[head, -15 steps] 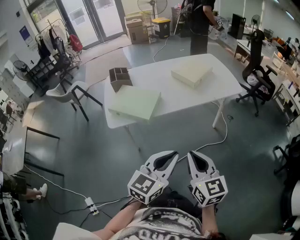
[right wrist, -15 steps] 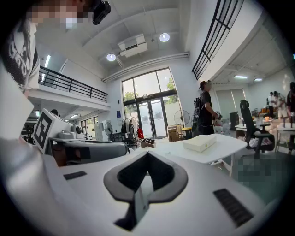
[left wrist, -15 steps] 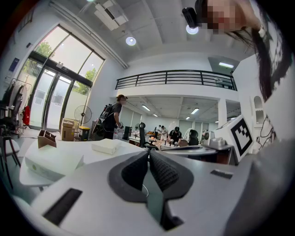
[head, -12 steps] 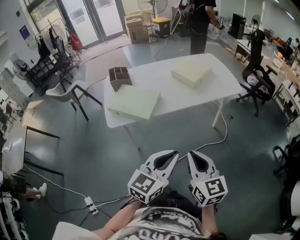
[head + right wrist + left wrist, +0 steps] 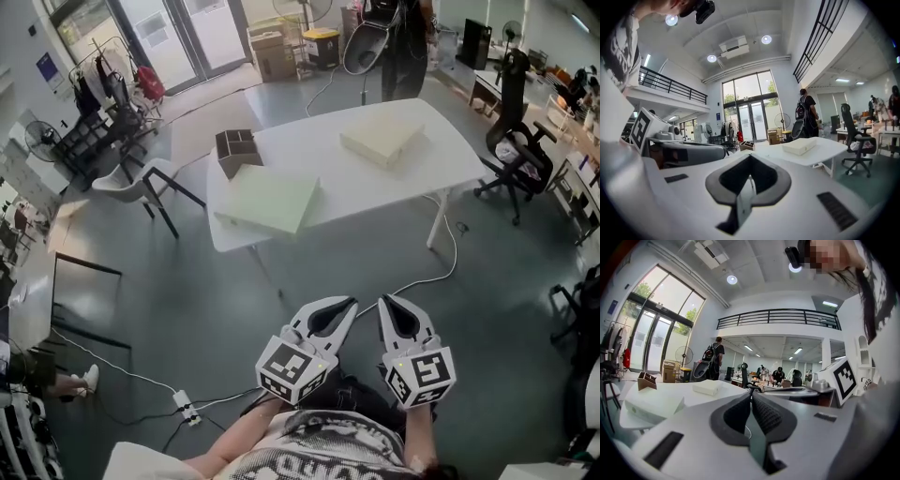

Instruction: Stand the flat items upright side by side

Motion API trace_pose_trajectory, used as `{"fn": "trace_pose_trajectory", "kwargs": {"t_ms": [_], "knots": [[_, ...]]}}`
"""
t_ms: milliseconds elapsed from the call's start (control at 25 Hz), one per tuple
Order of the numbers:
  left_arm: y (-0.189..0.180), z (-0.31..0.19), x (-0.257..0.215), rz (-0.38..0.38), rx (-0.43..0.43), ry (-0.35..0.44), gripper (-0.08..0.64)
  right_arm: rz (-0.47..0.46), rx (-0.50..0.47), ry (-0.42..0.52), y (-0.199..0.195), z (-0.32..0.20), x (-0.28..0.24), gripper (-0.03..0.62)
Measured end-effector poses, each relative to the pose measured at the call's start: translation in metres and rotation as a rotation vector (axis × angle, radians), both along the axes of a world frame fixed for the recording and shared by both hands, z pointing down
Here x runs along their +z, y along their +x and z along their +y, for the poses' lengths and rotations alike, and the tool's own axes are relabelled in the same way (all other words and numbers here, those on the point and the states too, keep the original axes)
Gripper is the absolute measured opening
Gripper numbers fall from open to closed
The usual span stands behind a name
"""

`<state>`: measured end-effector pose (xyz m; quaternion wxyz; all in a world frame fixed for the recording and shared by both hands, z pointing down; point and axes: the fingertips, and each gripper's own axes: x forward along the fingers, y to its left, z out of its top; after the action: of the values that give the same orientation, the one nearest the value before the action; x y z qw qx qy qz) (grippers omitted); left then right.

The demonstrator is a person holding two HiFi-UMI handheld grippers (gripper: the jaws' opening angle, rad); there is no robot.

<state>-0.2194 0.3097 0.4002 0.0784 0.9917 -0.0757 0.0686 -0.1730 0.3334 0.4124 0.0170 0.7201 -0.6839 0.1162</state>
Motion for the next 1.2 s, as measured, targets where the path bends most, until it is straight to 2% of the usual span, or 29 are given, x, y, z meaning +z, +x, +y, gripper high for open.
{"fn": "trace_pose_trajectory", "kwargs": {"t_ms": [400,680,880,1120,1200], "knots": [[0.022,-0.034,0.011,-0.04,-0.008,-0.009,0.021,-0.053,0.024,-0.008,0.03,-0.028,0.013,-0.003],[0.078,-0.085,0.015,-0.027,0.048,0.0,0.021,-0.064,0.08,-0.027,0.082,-0.074,0.022,-0.003],[0.113,-0.141,0.015,-0.03,0.093,0.022,0.021,-0.091,0.125,-0.049,0.12,-0.126,0.028,-0.003],[0.13,-0.236,0.02,-0.019,0.022,-0.054,0.021,-0.111,0.117,-0.092,0.142,-0.195,0.03,-0.002],[0.134,-0.262,0.019,-0.014,0.012,-0.054,0.021,-0.131,0.113,-0.097,0.147,-0.217,0.032,-0.002]]}}
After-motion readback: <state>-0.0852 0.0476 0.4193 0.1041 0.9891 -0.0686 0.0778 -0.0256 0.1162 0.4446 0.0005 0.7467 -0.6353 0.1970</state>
